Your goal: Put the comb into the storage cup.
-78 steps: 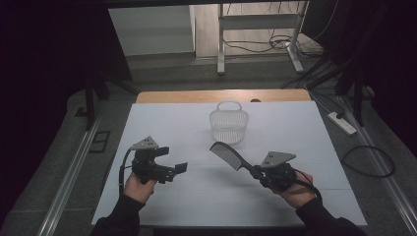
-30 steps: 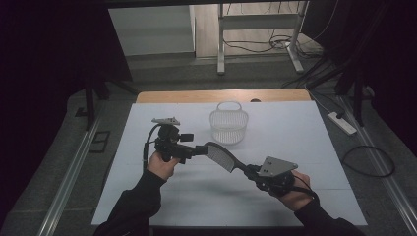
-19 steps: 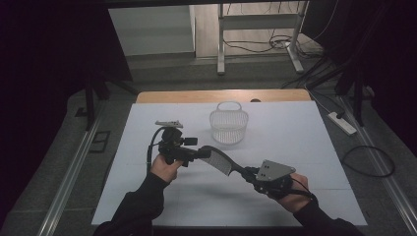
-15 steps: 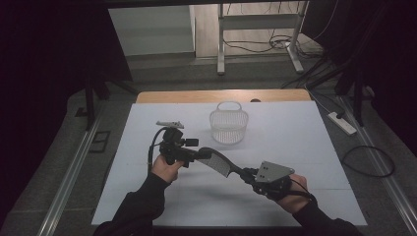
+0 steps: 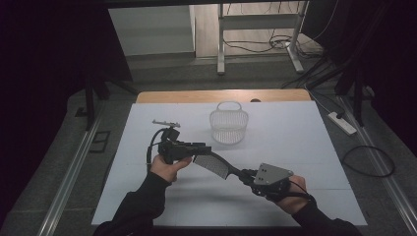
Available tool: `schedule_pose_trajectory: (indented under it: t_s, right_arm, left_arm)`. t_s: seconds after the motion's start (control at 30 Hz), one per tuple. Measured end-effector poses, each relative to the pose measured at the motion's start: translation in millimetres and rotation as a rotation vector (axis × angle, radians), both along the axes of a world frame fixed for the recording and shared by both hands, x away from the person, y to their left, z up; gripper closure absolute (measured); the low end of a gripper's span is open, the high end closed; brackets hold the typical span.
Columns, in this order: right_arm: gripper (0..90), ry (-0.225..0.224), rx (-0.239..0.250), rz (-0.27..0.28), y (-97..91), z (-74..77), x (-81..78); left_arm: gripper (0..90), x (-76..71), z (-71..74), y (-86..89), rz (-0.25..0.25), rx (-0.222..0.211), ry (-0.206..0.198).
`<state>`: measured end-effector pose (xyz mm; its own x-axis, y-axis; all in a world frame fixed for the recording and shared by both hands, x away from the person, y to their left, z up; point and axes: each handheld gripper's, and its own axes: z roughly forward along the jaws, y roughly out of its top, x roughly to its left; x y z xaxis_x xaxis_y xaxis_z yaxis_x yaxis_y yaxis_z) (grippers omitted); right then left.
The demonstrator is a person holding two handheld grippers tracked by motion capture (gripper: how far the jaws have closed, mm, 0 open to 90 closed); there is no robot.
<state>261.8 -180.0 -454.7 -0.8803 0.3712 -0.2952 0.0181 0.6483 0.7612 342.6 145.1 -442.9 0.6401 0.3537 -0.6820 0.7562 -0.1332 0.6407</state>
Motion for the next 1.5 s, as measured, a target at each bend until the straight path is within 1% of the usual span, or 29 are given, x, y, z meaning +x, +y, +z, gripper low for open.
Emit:
schedule_pose_trajectory:
  t_s: [0.07, 0.1, 0.13, 0.2, 0.23, 0.3, 0.33, 0.37, 0.4, 0.5, 0.53, 0.57, 0.7, 0.8, 0.87, 0.9, 0.93, 0.97, 1.03, 1.1, 1.13, 1.17, 1.23, 1.27, 1.3, 1.33, 1.37, 1.43, 1.5]
  right_arm:
    - [72.2, -0.001, -0.002, -0.001, -0.1, -0.1, 0.2]
    - [72.2, -0.002, -0.003, -0.002, -0.2, -0.2, 0.3]
    - [72.2, -0.005, -0.005, -0.002, -0.3, -0.2, 0.4]
    - [72.2, -0.008, -0.007, -0.003, -0.6, -0.3, 0.6]
    - [72.2, -0.009, -0.006, -0.003, -0.7, -0.3, 0.7]
    - [72.2, -0.011, -0.006, -0.003, -0.8, -0.2, 0.7]
    - [72.2, -0.012, -0.006, -0.003, -0.8, -0.1, 0.6]
    - [72.2, -0.015, -0.005, -0.001, -0.7, -0.2, 0.3]
    - [72.2, -0.017, -0.005, -0.001, -0.7, -0.1, 0.2]
    - [72.1, -0.023, -0.012, 0.001, -0.4, -0.5, 0.3]
    - [72.0, -0.031, -0.017, -0.001, 0.5, -1.8, 0.1]
    - [72.0, -0.040, -0.026, -0.001, 0.9, -2.3, -0.2]
    - [71.5, -0.050, -0.028, -0.006, 1.3, -3.1, 0.0]
    - [71.0, -0.045, -0.022, -0.008, 1.4, -3.5, 0.5]
    - [67.5, -0.029, -0.013, -0.013, 0.9, -3.4, 1.7]
    - [67.5, -0.029, -0.013, -0.013, 0.9, -3.4, 1.7]
    - [62.2, -0.012, -0.002, -0.019, 0.1, -2.4, 2.6]
    - [59.4, 0.002, 0.005, -0.022, -0.3, -2.2, 3.3]
    - [57.5, 0.008, 0.012, -0.029, -0.6, -2.5, 3.8]
    - [53.0, 0.021, 0.009, -0.041, -1.0, -2.6, 5.0]
    - [48.2, 0.047, 0.024, -0.056, -1.2, -2.6, 7.3]
    - [48.2, 0.047, 0.024, -0.056, -1.2, -2.6, 7.3]
    - [42.0, 0.071, 0.036, -0.068, -2.4, -1.7, 9.3]
    - [40.5, 0.083, 0.040, -0.073, -2.9, -1.3, 10.0]
    - [40.5, 0.083, 0.040, -0.073, -2.9, -1.3, 10.0]
    - [38.4, 0.109, 0.042, -0.078, -4.3, -1.1, 11.5]
    - [38.4, 0.109, 0.042, -0.078, -4.3, -1.1, 11.5]
    - [34.4, 0.134, 0.044, -0.081, -5.8, -1.2, 13.8]
    - [31.6, 0.151, 0.045, -0.088, -7.3, -1.3, 15.4]
  left_arm:
    - [54.4, 0.5, -0.7, 0.0, -0.010, -0.012, 0.018]
    - [56.4, 0.5, -0.7, 0.0, -0.010, -0.012, 0.018]
    - [58.5, 0.3, -0.9, -1.5, -0.028, -0.019, 0.032]
    - [61.8, 0.2, -0.7, -2.4, -0.032, -0.017, 0.037]
    - [64.2, 0.1, -0.7, -3.7, -0.038, -0.018, 0.047]
    - [70.8, -0.2, -0.7, -4.1, -0.037, -0.018, 0.052]
    - [70.8, -0.5, -0.7, -4.4, -0.033, -0.017, 0.060]
    - [78.1, -0.4, -1.6, -4.0, -0.027, -0.020, 0.067]
    - [78.7, -0.4, -1.6, -4.0, -0.027, -0.020, 0.067]
    - [80.5, 0.5, -4.8, -2.6, -0.035, -0.052, 0.092]
    - [82.3, 0.7, -6.6, -2.1, -0.043, -0.083, 0.111]
    - [82.9, 0.8, -6.9, -2.0, -0.043, -0.091, 0.119]
    - [83.9, 0.1, -7.1, -1.9, -0.035, -0.109, 0.130]
    - [84.1, -0.8, -5.8, -2.5, -0.032, -0.112, 0.127]
    - [84.1, -2.1, -3.1, -2.3, -0.017, -0.092, 0.107]
    - [84.1, -2.1, -3.1, -2.3, -0.017, -0.092, 0.107]
    - [84.1, -2.2, -2.4, -0.6, -0.004, -0.095, 0.101]
    - [84.1, -2.1, -2.2, 0.9, 0.000, -0.095, 0.093]
    - [84.1, -2.0, -1.7, 1.8, 0.002, -0.092, 0.085]
    - [84.1, -2.6, -0.1, 3.2, 0.012, -0.088, 0.074]
    - [84.1, -3.2, 1.2, 3.8, 0.019, -0.088, 0.064]
    - [84.1, -3.2, 1.2, 3.8, 0.019, -0.088, 0.064]
    - [84.1, -3.8, 2.9, 4.4, 0.022, -0.080, 0.051]
    - [84.1, -4.4, 3.7, 4.3, 0.029, -0.080, 0.048]
    - [84.1, -4.5, 4.3, 4.5, 0.030, -0.076, 0.043]
    - [84.1, -4.7, 4.7, 4.9, 0.032, -0.074, 0.039]
    - [84.1, -4.9, 5.2, 5.0, 0.034, -0.075, 0.037]
    - [84.1, -5.8, 6.6, 5.6, 0.043, -0.059, 0.016]
    - [84.1, -6.1, 7.3, 6.2, 0.051, -0.051, 0.006]
